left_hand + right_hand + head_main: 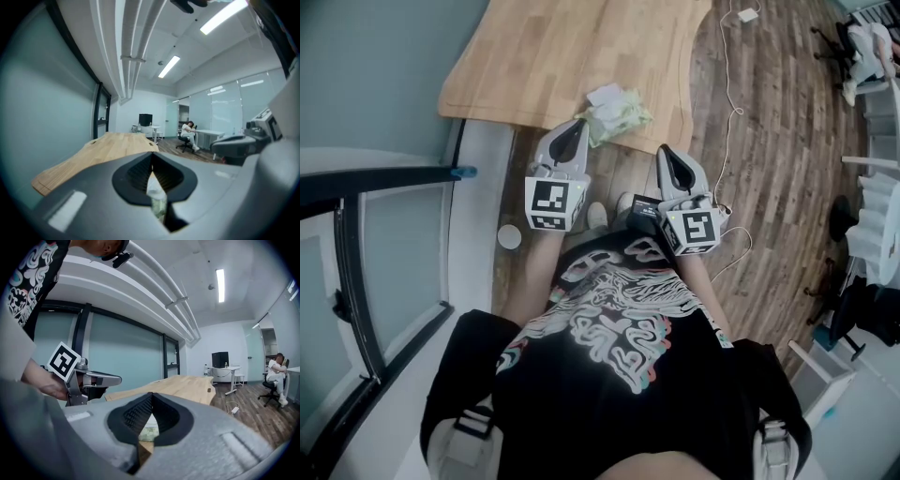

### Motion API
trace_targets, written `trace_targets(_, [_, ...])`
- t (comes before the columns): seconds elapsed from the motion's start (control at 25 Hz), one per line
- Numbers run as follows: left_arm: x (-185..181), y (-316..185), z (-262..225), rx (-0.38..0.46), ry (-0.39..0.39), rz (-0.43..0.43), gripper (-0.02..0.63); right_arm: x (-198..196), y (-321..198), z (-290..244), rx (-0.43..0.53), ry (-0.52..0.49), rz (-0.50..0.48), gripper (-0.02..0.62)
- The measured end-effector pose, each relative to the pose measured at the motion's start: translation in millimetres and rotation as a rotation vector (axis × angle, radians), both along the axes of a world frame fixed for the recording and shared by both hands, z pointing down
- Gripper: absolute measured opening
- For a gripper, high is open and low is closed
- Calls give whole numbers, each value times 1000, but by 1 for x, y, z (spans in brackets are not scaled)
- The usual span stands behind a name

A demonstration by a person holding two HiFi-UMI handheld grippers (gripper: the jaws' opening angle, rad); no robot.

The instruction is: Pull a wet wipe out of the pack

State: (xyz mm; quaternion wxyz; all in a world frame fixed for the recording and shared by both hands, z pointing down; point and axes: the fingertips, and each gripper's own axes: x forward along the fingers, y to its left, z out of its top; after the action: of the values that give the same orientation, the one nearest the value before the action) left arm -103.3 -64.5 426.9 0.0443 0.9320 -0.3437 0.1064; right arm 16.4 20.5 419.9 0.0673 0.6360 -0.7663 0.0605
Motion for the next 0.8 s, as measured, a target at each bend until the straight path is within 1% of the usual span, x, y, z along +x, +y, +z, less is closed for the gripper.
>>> trace_targets(0.16, [16,-9,-1,-21,23,9,-11,8,-7,3,-5,-10,-2,-2])
trace_targets(0.28, [32,-20,4,-58,37,19,-11,15,-17,11,-20,-16,-13,-2])
trace_targets(0.32, [37,-22,7,-65,34,22,-11,16,-21,14,-26,-16,-21,-2])
trace_targets(0.48, [52,-30,21,-70,-26,47,-11,24,-39,18,-31,-9,-44,-2])
trace_targets(0.64, [58,-39,34,-98,-32,43,-11,27,-53,21,-11,-52,-96,-2])
trace_targets(0.8, [73,-44,45,-140,-30,67,-11,25,-65,32,-38,-37,-136,-2])
